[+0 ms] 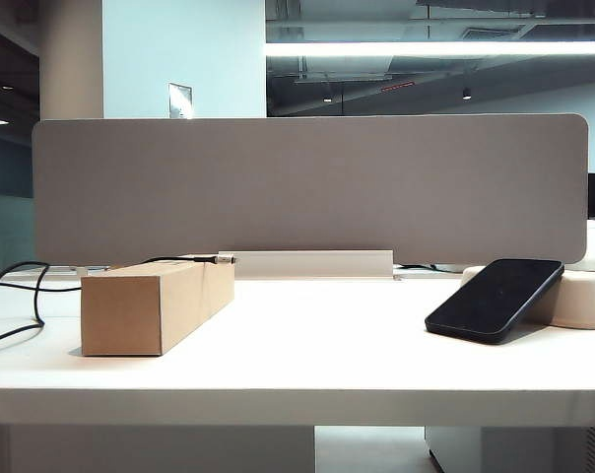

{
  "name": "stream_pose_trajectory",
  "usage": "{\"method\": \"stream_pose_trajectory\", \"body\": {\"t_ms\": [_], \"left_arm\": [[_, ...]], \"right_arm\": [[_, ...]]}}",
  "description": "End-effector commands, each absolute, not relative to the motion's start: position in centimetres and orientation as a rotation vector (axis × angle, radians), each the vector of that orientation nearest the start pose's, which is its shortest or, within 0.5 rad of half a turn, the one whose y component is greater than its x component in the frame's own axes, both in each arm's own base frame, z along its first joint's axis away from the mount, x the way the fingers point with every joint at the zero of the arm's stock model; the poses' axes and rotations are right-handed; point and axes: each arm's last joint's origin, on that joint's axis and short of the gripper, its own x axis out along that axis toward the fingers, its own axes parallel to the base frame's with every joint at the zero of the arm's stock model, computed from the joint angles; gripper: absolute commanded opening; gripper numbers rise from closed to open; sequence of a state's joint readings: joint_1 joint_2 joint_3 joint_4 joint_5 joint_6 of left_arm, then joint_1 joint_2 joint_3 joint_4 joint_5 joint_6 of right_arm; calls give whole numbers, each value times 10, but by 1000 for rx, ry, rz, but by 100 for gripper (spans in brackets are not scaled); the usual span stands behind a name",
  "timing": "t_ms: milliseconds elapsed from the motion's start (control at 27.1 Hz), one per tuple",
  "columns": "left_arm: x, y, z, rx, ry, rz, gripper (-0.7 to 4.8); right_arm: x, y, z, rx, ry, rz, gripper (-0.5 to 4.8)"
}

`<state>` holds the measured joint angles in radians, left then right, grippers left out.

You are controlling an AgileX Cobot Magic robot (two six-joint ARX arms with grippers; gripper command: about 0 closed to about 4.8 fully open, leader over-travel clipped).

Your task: Pick up the charging cable and the phone, plug the charging cable into the charging port on the phone, and finally place them back on the table.

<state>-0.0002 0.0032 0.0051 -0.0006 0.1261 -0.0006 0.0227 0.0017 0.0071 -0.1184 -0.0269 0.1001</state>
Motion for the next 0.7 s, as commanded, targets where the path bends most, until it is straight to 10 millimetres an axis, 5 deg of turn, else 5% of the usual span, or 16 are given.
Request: {"method": "stream_pose_trajectory", "body": {"t_ms": [37, 701], "left_arm": [[96, -6, 173, -1, -37, -212, -6], [86, -7, 214, 2, -139, -252, -6]], "right_arm": [[96, 3, 164, 108, 77, 42, -2], [95, 3, 211, 131, 53, 47, -1]]}}
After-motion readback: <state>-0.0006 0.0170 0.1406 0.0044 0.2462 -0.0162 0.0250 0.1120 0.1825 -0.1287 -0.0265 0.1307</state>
